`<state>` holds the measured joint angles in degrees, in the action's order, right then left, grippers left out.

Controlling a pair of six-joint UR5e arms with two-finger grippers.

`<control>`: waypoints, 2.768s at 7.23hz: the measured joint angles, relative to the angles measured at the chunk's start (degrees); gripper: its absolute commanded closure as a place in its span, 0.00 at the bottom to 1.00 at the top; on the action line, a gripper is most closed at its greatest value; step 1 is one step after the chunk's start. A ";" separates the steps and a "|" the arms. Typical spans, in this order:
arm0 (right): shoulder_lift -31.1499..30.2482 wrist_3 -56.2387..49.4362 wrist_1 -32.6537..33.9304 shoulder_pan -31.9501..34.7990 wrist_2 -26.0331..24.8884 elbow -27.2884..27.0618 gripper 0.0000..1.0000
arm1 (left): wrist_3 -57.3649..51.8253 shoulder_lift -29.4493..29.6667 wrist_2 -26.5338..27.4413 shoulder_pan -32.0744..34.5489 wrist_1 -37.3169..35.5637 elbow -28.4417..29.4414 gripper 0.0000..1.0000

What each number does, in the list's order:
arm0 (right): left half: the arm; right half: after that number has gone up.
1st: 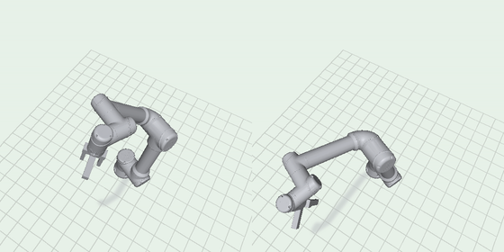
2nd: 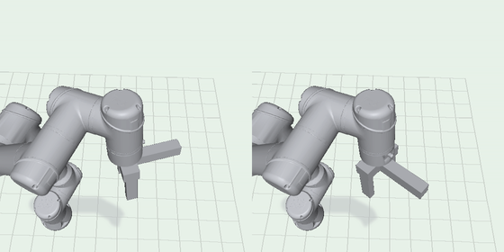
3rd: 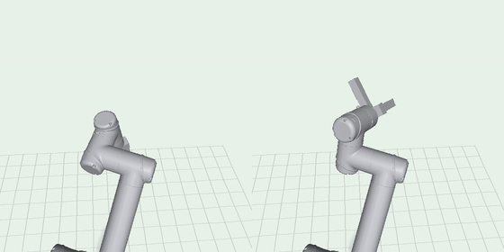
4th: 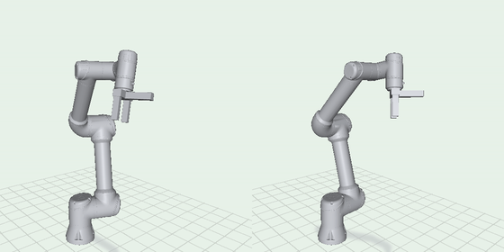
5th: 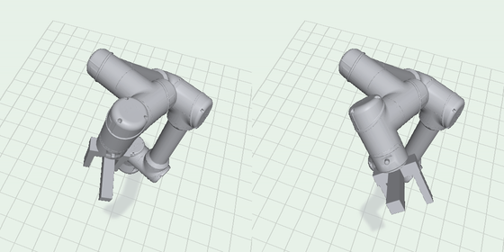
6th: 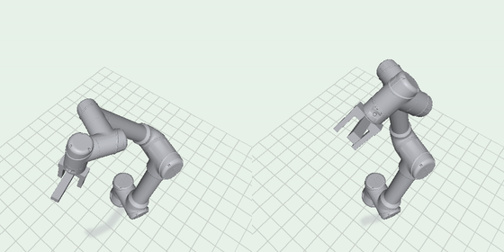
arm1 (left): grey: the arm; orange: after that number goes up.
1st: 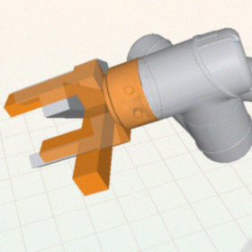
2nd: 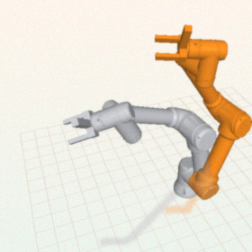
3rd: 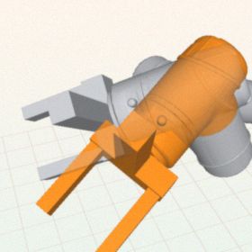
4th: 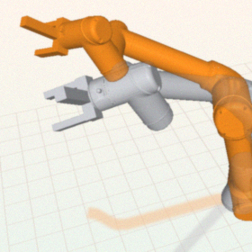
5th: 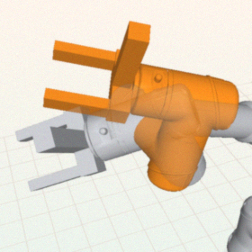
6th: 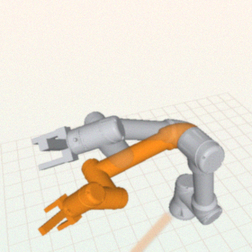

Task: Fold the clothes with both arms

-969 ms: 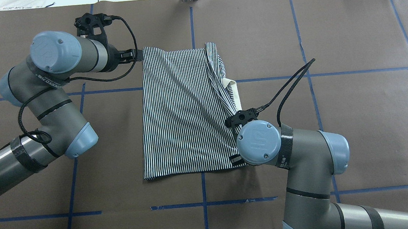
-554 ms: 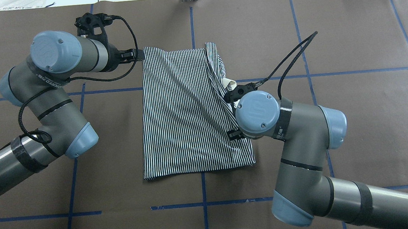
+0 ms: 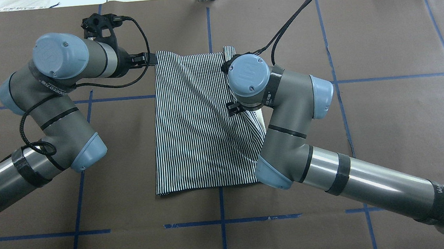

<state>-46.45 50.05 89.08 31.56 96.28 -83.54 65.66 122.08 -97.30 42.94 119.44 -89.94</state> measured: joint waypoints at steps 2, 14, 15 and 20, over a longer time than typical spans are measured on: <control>1.24 0.00 -2.35 0.21 2.26 3.36 0.00 | 0.00 0.00 -0.06 0.03 0.00 0.00 0.00; -6.24 -9.83 -0.12 10.77 8.07 -0.80 0.00 | 0.17 0.52 -0.11 -0.04 -0.12 -0.27 0.00; -3.90 -9.75 -0.27 11.30 8.47 0.20 0.00 | 0.19 0.55 -0.15 0.00 -0.20 -0.35 0.00; 10.37 -5.39 -9.81 12.07 9.36 16.18 0.00 | 1.87 0.59 -0.15 0.10 -0.05 -2.63 0.00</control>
<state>-36.08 44.66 79.26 43.64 105.64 -67.36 67.53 122.67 -97.45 43.04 119.40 -92.57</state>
